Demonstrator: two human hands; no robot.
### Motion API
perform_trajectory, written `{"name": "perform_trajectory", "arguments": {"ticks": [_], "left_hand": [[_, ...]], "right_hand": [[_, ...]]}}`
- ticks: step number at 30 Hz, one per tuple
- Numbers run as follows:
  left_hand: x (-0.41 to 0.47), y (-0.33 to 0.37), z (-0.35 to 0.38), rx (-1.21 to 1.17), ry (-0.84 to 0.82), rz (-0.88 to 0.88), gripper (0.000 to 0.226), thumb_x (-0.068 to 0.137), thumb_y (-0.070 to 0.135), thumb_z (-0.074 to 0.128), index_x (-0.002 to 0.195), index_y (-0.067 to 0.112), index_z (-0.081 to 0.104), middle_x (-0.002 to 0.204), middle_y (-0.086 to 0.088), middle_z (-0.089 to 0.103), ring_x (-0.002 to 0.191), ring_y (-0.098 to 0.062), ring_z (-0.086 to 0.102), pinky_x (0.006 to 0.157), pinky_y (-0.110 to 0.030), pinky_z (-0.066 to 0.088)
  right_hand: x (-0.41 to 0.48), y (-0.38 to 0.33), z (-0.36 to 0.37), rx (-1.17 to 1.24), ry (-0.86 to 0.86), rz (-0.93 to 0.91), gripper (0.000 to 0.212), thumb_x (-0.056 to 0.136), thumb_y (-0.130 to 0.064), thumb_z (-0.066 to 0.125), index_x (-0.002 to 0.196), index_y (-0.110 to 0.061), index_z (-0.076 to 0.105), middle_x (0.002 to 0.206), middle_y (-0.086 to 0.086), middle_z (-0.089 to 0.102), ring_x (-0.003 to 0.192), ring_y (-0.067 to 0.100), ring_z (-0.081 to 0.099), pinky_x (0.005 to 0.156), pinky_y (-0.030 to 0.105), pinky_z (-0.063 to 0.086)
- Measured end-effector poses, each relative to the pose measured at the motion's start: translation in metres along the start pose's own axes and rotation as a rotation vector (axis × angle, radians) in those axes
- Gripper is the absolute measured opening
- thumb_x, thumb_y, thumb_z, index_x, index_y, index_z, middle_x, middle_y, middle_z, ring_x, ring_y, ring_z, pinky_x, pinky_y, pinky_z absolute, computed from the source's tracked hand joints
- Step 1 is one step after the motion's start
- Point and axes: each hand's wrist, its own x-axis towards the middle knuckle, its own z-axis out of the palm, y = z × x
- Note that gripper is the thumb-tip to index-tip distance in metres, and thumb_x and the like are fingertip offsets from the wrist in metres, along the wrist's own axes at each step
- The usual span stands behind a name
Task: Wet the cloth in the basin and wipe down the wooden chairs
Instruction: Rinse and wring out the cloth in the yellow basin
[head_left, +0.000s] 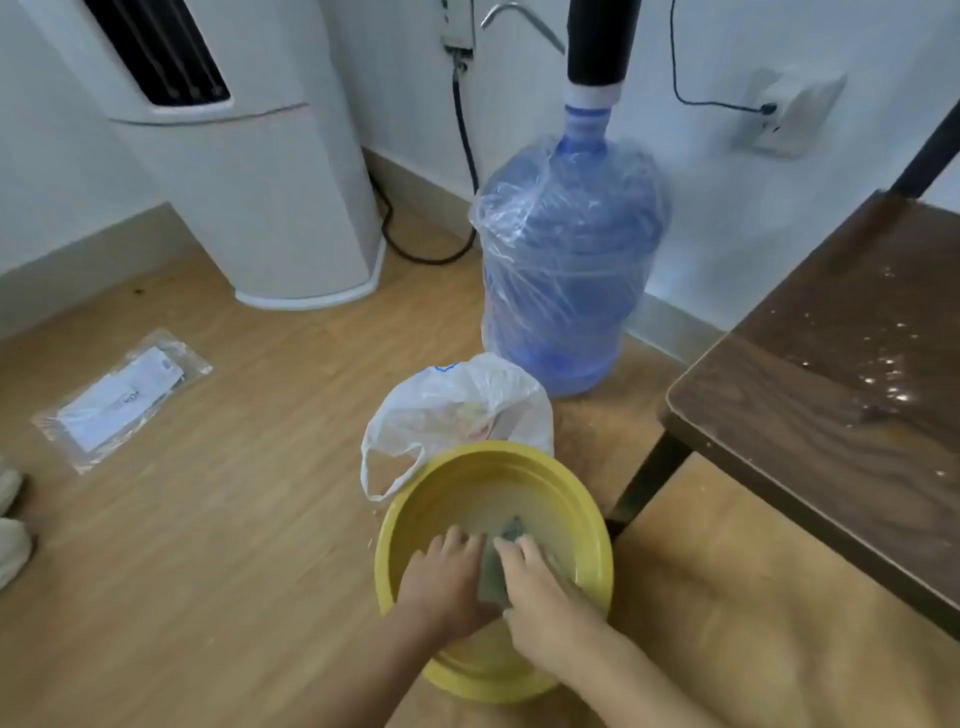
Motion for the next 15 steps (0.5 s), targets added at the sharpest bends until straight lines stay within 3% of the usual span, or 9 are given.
{"name": "perform_trajectory", "arguments": {"ticks": [2,5,8,11,13,15], "left_hand": [[0.016,-0.002,0.012,0.013,-0.075,-0.024,0.093,0.076,0.061,0.071,0.152,0.028,0.031,0.140,-0.006,0.044,0.127,-0.030,0.051,0.097,-0.044,0.050],[0.042,-0.005,0.030,0.004,-0.145,-0.034,0.080,0.075,0.053,0.075,0.141,0.026,0.040,0.129,-0.005,0.048,0.111,-0.029,0.062,0.085,-0.043,0.056],[0.055,-0.008,0.043,0.009,-0.133,-0.002,0.068,0.079,0.042,0.070,0.140,0.026,0.046,0.125,-0.005,0.052,0.100,-0.029,0.064,0.082,-0.043,0.057],[0.065,-0.004,0.053,-0.198,-0.056,0.011,0.042,0.084,0.024,0.054,0.124,0.027,0.064,0.109,-0.003,0.068,0.087,-0.023,0.065,0.078,-0.039,0.057],[0.069,0.000,0.056,-0.309,-0.041,0.012,0.036,0.080,0.016,0.050,0.105,0.027,0.074,0.099,-0.001,0.077,0.089,-0.023,0.069,0.079,-0.035,0.057],[0.073,0.004,0.057,-0.480,0.008,-0.012,0.024,0.078,0.014,0.054,0.083,0.029,0.072,0.090,0.000,0.079,0.087,-0.019,0.072,0.078,-0.032,0.057]], "right_hand": [[0.026,0.010,0.010,0.001,-0.060,0.032,0.087,0.096,-0.016,0.065,0.161,-0.024,0.007,0.168,0.005,0.009,0.153,0.028,0.020,0.116,0.043,0.035],[0.058,0.025,0.022,-0.041,-0.158,0.055,0.095,0.088,-0.022,0.075,0.159,-0.023,0.011,0.167,0.008,0.012,0.151,0.032,0.023,0.115,0.047,0.038],[0.075,0.035,0.043,-0.166,-0.100,0.044,0.086,0.087,-0.011,0.071,0.156,-0.017,0.020,0.163,0.011,0.015,0.148,0.034,0.025,0.112,0.046,0.042],[0.085,0.039,0.054,-0.197,0.033,0.149,0.097,0.083,0.003,0.072,0.159,-0.015,0.014,0.162,0.013,0.013,0.142,0.038,0.034,0.108,0.045,0.046],[0.086,0.041,0.057,-0.175,0.083,0.231,0.086,0.084,0.001,0.074,0.154,-0.012,0.026,0.161,0.020,0.016,0.140,0.040,0.038,0.109,0.044,0.045],[0.086,0.043,0.055,-0.133,0.157,0.293,0.062,0.087,0.000,0.070,0.142,-0.010,0.043,0.154,0.021,0.026,0.133,0.038,0.044,0.103,0.040,0.048]]}}
